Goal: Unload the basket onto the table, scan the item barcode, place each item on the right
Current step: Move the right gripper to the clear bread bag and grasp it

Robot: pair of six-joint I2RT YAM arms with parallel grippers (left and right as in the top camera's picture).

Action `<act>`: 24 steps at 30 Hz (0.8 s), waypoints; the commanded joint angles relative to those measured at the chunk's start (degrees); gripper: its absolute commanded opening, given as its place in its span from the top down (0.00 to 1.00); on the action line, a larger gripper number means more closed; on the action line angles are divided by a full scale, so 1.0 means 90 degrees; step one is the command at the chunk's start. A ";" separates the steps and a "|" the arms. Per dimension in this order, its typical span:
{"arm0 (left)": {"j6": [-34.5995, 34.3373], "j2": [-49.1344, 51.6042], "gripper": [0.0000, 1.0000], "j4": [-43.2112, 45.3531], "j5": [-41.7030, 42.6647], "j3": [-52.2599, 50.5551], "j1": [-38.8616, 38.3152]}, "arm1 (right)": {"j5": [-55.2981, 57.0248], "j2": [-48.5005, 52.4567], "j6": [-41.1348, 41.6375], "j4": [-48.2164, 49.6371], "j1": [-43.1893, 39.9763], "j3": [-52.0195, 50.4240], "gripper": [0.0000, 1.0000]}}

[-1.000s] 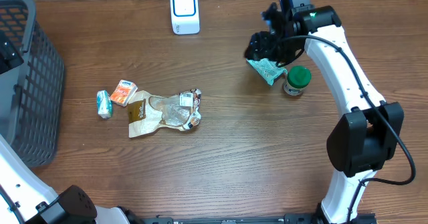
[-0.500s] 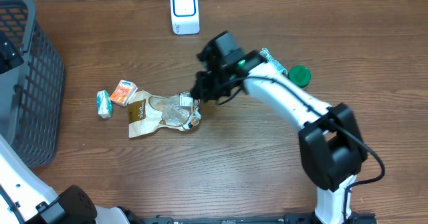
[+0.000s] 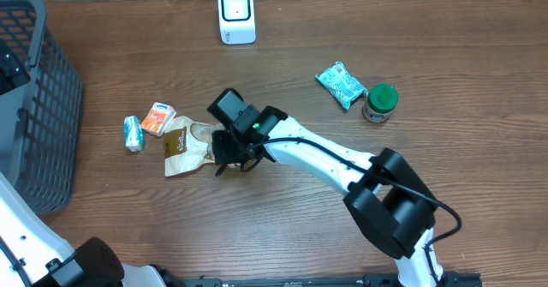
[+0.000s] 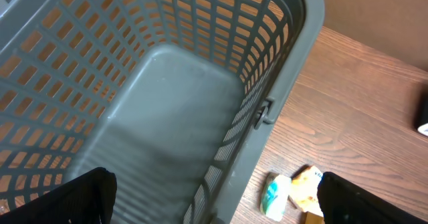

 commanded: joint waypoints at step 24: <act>0.0097 -0.0002 0.01 0.0007 0.0049 -0.0017 0.0002 | -0.2492 0.0005 -0.2084 -0.1047 -0.2572 0.1095 0.71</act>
